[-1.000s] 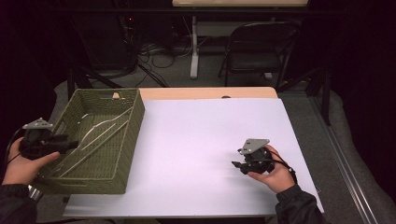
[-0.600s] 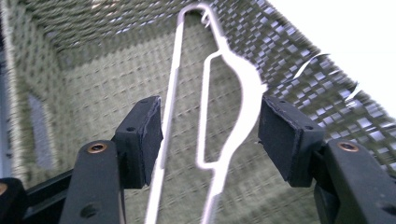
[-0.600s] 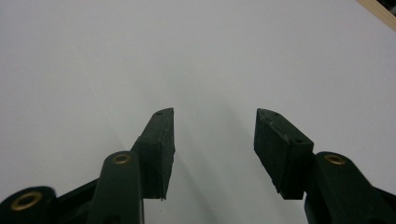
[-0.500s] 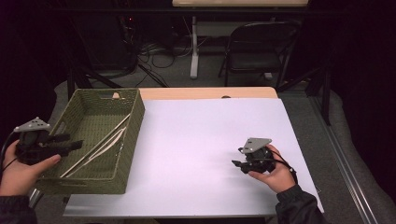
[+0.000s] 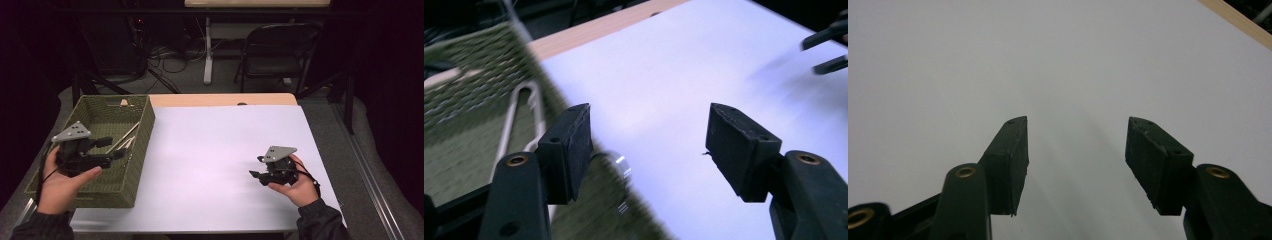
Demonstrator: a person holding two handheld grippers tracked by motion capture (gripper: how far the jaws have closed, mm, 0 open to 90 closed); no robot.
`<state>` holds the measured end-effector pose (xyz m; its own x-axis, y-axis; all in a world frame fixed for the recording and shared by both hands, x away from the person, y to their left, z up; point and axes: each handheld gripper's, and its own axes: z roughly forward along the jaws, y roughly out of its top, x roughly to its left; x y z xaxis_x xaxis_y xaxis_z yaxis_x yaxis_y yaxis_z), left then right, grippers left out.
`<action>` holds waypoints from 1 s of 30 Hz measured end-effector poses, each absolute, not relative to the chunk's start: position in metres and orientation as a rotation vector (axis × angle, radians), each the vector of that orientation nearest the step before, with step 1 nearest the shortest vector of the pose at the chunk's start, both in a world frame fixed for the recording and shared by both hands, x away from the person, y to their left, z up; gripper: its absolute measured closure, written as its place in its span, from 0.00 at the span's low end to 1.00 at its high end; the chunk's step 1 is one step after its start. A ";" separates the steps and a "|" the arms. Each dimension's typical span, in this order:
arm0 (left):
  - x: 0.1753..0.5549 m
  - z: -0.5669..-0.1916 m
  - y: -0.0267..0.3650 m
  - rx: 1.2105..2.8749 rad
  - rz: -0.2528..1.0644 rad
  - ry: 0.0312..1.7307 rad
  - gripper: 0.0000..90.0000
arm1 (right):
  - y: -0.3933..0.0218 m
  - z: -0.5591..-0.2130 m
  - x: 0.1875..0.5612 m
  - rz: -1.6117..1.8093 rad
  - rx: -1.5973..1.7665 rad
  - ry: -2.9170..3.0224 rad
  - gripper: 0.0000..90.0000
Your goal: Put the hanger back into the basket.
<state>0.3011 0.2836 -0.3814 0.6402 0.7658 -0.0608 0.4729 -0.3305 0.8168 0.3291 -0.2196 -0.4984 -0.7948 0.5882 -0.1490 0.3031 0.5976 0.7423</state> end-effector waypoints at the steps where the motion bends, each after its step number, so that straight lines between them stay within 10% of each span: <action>1: 0.301 -0.382 0.277 1.984 0.422 0.958 0.39 | -0.220 -0.498 0.329 1.026 0.713 2.455 0.47; 30: 0.283 -0.497 0.172 2.005 0.311 0.802 0.41 | -0.226 -0.511 0.317 1.047 0.744 2.423 0.47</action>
<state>0.2826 0.1719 -0.4970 0.7553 0.6484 -0.0953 0.4150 -0.3607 0.8353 0.3170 -0.2263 -0.5111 -0.7799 0.6090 -0.1445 0.3119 0.5784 0.7538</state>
